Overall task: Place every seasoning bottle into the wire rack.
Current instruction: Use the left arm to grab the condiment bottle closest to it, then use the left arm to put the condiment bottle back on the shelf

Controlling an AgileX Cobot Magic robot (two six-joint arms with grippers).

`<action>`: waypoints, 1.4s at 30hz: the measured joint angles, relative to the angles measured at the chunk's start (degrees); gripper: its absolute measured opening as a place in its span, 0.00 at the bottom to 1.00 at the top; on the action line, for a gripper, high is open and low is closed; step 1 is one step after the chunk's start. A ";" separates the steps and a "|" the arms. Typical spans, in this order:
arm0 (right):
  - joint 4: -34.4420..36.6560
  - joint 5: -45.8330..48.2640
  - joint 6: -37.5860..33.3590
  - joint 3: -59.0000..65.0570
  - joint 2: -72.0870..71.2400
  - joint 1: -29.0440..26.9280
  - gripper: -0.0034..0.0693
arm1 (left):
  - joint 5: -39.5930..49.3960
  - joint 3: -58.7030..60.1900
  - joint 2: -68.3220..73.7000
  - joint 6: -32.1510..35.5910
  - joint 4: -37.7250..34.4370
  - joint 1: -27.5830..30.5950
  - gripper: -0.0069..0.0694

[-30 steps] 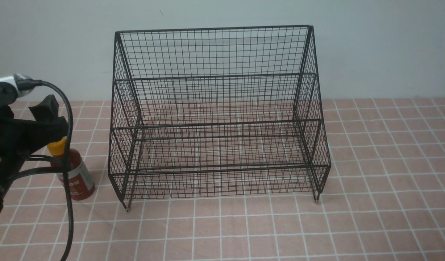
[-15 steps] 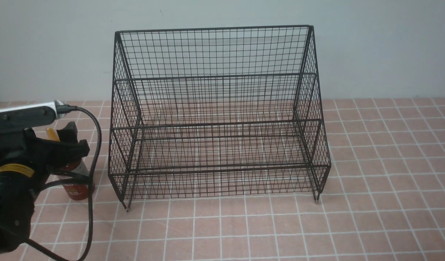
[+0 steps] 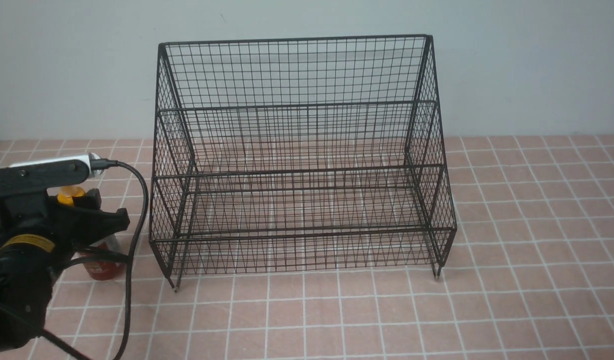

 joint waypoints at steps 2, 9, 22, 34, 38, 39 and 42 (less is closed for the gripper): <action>0.00 0.00 0.00 0.00 0.00 0.00 0.03 | 2.21 0.04 -5.72 1.85 0.00 0.00 0.45; 0.00 0.00 0.00 0.00 0.00 0.00 0.03 | 10.60 0.04 -24.37 2.65 0.00 0.00 0.45; 0.00 0.00 0.00 0.00 0.00 0.00 0.03 | 30.09 -7.56 -38.50 -2.69 3.09 -6.88 0.45; 0.00 0.00 0.00 0.00 0.00 0.00 0.03 | 20.92 -9.30 -23.48 -1.97 3.26 -22.51 0.45; 0.00 0.00 0.00 0.00 0.00 0.00 0.03 | 15.41 -9.30 -17.33 -1.92 3.14 -22.63 0.45; 0.00 0.00 0.00 0.00 0.00 0.00 0.03 | 15.24 -9.30 -17.33 -1.92 3.14 -22.63 0.45; 0.00 0.00 0.00 0.00 0.00 0.00 0.03 | 12.69 -9.30 -14.26 -1.94 3.09 -22.63 0.45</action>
